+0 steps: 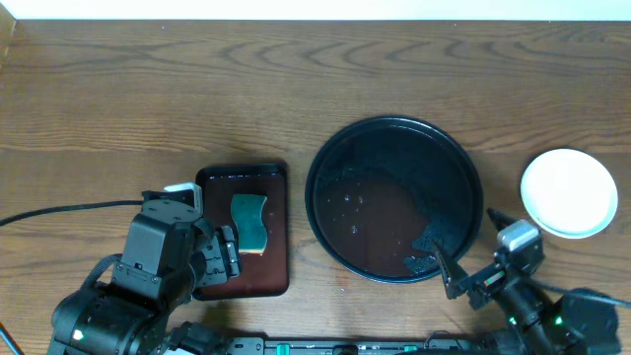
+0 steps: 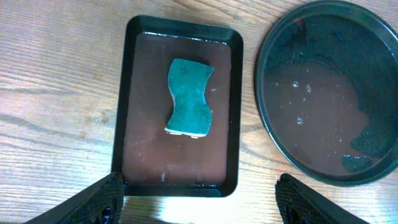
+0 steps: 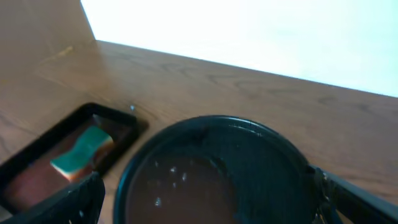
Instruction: Clean dirty plates on tray and stack at the side
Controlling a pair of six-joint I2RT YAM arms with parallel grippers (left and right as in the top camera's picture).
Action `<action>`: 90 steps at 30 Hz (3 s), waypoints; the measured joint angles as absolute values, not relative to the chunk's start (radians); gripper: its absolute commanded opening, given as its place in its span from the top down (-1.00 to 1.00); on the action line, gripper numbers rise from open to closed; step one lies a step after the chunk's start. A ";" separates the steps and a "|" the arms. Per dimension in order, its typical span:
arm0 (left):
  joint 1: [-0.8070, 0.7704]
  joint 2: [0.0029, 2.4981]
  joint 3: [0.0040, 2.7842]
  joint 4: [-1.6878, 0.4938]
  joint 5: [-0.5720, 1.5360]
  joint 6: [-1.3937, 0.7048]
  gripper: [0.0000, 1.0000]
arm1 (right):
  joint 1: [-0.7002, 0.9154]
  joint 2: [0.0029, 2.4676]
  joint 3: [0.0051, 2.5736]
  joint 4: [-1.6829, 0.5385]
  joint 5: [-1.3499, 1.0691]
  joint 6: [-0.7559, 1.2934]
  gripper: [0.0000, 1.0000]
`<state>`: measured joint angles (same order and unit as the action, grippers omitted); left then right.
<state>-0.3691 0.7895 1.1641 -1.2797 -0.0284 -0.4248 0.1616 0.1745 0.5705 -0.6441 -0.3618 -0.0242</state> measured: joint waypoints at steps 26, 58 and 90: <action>-0.369 0.789 1.164 -1.280 -0.028 -0.425 -0.58 | 0.161 0.011 0.006 -0.007 -0.289 -0.038 -0.99; -0.334 0.743 1.132 -1.274 -0.085 -0.384 -0.58 | 0.161 0.012 0.006 -0.045 -0.287 -0.038 -0.99; 0.023 0.010 0.157 -0.044 -0.023 -0.368 -0.58 | 0.161 0.012 0.006 -0.045 -0.282 -0.038 -0.98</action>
<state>0.0227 0.0105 0.1570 -0.0444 -0.0235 -0.3683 0.1608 0.0120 0.0063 -0.0452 -0.2825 -0.0376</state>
